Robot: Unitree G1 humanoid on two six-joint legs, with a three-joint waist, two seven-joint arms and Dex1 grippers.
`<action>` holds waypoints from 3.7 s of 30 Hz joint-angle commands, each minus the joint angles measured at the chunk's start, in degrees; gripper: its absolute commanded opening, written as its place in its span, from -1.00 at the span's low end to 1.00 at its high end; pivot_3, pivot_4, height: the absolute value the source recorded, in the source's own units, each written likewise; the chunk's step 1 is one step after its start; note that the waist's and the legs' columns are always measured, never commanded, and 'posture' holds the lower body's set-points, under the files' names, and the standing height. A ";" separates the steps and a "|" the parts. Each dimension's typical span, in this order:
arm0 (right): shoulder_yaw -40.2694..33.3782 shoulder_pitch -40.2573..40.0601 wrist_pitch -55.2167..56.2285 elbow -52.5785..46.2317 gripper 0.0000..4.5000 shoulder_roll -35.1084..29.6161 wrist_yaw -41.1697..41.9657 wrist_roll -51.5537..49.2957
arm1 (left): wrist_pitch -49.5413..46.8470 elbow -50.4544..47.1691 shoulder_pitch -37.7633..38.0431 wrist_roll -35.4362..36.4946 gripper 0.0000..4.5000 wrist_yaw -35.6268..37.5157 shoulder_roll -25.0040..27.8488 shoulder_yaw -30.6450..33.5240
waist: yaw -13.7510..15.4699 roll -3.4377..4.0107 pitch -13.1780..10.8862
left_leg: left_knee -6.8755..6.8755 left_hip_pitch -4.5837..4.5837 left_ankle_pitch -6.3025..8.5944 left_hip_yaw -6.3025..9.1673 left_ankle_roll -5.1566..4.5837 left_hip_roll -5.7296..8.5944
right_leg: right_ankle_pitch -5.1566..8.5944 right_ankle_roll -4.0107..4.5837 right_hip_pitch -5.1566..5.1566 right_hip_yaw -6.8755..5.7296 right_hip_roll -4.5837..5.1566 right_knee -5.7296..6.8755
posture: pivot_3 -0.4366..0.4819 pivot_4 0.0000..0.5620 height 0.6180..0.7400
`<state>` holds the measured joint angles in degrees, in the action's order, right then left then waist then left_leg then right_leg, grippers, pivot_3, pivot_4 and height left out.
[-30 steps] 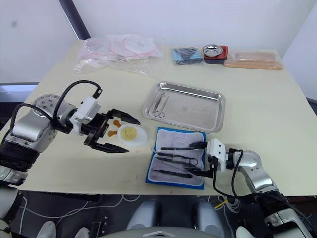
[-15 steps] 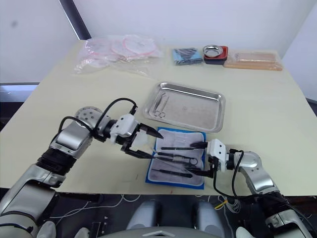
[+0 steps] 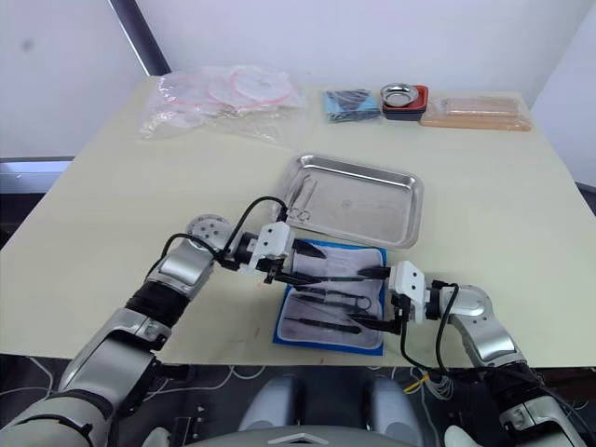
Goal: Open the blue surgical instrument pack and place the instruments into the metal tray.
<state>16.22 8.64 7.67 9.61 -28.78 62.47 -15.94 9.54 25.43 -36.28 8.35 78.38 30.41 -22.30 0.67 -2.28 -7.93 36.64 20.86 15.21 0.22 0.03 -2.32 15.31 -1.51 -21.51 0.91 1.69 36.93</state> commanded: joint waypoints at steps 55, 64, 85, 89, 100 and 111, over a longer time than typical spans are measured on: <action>5.53 -2.54 -4.15 8.26 1.00 -0.17 -3.00 7.67 | -19.96 -16.99 -5.45 -8.03 -1.00 7.84 7.38 -0.97 | -1.51 0.18 0.23 | -0.02 -0.05 0.00 0.07 0.00 -0.06 | -0.01 0.00 -0.02 0.07 -0.19 0.12 | -0.05 -0.47 1.00; 5.68 -3.25 -4.15 7.91 1.00 -0.01 -3.45 7.68 | -21.60 -18.65 -5.04 -8.67 -1.00 8.69 9.84 -0.50 | -1.51 0.18 0.23 | -0.01 -0.08 0.00 0.07 0.00 -0.12 | 0.05 0.07 -0.02 0.08 -0.25 0.14 | -0.05 -0.47 1.00; 6.17 -2.31 -4.15 8.51 1.00 0.26 -2.96 7.86 | -23.42 -20.18 -4.52 -4.91 -1.00 11.79 18.92 2.51 | -1.49 0.19 0.22 | -0.01 -0.12 0.00 0.06 0.00 -0.23 | 0.06 0.08 -0.03 0.13 -0.32 0.17 | -0.05 -0.47 1.00; 6.24 -2.36 -4.16 8.59 1.00 0.38 -3.04 7.87 | -23.49 -20.50 -5.23 -4.48 -1.00 12.85 20.57 3.19 | -1.49 0.18 0.23 | -0.01 -0.13 0.00 0.04 0.00 -0.24 | 0.06 0.08 -0.03 0.14 -0.33 0.19 | -0.05 -0.47 1.00; 6.35 -2.20 -4.10 8.74 1.00 0.39 -2.91 7.98 | -25.02 -20.23 -7.43 0.76 -1.00 13.07 24.76 4.13 | -1.43 0.25 0.17 | -0.01 -0.13 0.00 0.00 0.00 -0.32 | 0.06 0.09 -0.07 0.16 -0.42 0.24 | -0.05 -0.47 1.00; 6.64 -1.50 -3.69 9.88 1.00 0.91 -2.65 8.19 | -44.91 -27.14 -6.63 5.56 -1.00 -9.75 9.75 12.23 | -1.54 -0.01 0.24 | 0.20 -0.18 0.00 0.04 0.00 -0.35 | 0.09 -0.19 -0.09 0.27 -0.53 0.61 | -0.05 -0.47 1.00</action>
<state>18.25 10.31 7.69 11.15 -26.86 60.40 -15.57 -33.64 0.76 -42.61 13.19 72.13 40.82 -12.05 -0.87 -2.28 -7.69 36.85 20.67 15.21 0.26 0.03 -2.67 15.40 -1.70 -21.59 1.17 1.14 37.59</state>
